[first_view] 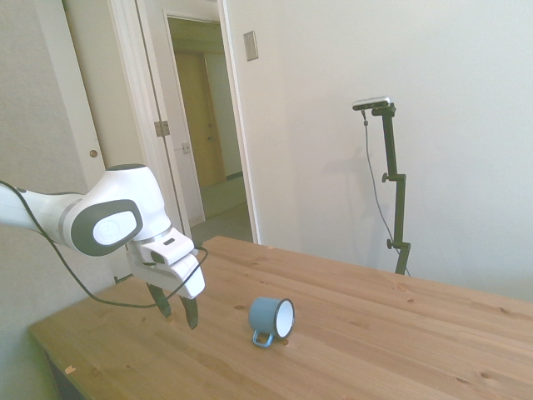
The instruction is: Flip the mug upright
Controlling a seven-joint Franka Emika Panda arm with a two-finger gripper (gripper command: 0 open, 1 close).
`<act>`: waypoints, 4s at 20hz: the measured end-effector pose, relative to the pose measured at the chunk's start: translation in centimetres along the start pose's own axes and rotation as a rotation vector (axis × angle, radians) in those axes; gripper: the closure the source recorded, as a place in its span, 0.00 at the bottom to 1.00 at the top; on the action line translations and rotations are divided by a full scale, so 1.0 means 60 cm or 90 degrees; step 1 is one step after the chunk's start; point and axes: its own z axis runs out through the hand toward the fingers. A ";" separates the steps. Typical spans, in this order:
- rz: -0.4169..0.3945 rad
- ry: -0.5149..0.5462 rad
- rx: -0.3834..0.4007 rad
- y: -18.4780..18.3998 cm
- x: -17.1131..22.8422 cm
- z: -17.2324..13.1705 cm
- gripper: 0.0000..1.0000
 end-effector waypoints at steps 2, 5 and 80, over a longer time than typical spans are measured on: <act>0.010 -0.003 0.001 0.003 0.004 0.000 0.00; 0.031 0.005 0.026 0.020 0.052 -0.032 0.00; -0.072 -0.495 0.365 0.021 0.441 0.174 1.00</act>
